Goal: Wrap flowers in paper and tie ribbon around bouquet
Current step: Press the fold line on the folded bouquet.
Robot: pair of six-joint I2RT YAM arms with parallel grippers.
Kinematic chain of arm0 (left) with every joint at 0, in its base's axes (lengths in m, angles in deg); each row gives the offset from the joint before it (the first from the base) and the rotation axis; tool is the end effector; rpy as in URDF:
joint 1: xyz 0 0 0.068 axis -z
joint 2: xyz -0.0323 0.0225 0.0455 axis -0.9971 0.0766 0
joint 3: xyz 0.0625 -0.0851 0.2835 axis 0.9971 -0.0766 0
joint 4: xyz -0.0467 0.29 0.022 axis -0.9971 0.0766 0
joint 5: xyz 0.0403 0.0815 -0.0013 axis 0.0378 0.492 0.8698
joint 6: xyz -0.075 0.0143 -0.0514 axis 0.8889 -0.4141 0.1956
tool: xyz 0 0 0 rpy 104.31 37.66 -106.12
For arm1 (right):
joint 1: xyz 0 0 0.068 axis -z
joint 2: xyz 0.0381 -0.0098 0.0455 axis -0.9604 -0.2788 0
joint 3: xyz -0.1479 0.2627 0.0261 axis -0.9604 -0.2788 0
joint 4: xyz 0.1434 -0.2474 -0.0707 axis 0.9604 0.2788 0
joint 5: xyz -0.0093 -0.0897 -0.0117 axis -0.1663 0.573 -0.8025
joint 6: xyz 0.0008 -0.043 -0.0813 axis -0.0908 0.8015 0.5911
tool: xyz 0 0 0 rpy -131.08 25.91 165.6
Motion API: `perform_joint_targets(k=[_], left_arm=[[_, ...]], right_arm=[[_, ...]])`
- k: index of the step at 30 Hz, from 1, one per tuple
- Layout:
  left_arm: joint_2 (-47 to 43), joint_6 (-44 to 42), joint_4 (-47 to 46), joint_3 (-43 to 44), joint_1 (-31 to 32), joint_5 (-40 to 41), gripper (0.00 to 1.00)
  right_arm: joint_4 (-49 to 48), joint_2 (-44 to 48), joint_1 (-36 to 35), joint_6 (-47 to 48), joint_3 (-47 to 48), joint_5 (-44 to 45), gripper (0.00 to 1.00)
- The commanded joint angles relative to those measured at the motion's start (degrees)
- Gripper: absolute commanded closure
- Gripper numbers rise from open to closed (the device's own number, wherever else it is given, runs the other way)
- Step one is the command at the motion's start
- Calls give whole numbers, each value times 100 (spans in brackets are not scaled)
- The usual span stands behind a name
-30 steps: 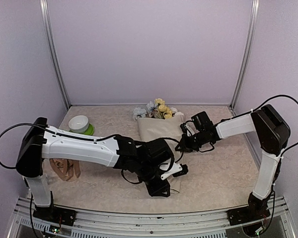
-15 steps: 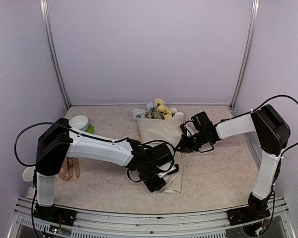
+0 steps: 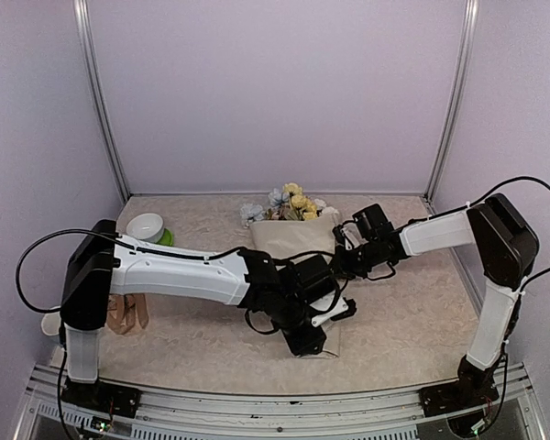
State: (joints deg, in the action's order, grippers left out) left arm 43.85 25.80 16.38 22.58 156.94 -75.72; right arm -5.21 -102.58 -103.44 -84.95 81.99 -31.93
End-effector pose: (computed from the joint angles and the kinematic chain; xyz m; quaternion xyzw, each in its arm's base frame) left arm 0.1454 -0.4712 0.1468 0.5698 0.7941 -0.1796 0.1118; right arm 0.3627 0.2449 0.1127 -0.0363 0.9265 0.3348 0.1677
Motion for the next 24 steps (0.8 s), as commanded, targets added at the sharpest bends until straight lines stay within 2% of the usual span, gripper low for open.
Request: perform_joint_targets(k=[1,6,13,17,24], left_arm=[[298,-193,-204,1226,87,510,71],[1247,-138,335,2036,318,906,74],[1770,488,830,2295,319,1542,71],[2132,840,1221,2463,300,1376,71],[1973,954,950,2105,186,875,70]], right_arm=[[78,236,-61,-42,71,175,100],[137,304,-61,-41,66,186,100],[286,348,-78,22,152,235,100],[352,457,-78,55,189,302,100],[686,827,-78,135,340,630,100]])
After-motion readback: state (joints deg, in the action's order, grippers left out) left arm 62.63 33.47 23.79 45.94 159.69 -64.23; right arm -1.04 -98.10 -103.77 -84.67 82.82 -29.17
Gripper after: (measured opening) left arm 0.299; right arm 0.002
